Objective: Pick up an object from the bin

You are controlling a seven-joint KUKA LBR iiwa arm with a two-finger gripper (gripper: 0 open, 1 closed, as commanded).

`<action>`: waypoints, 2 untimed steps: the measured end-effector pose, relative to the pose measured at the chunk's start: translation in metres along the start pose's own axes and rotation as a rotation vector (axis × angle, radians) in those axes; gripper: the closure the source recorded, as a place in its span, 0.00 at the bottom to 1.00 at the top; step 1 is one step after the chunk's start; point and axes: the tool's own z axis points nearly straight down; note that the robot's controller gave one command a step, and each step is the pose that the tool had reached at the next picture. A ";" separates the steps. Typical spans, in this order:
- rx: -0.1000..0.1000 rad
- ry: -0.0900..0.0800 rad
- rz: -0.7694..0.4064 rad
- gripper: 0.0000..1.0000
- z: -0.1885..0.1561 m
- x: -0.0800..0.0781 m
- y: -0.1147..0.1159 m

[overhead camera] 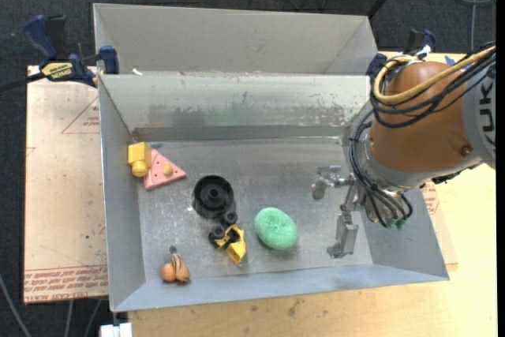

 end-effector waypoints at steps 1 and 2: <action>0.000 -0.008 -0.001 0.00 -0.004 -0.002 0.000; -0.001 -0.014 0.047 0.00 0.079 -0.012 0.033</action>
Offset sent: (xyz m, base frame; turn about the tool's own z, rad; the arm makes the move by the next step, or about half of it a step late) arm 0.0156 0.0546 -0.1361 0.0795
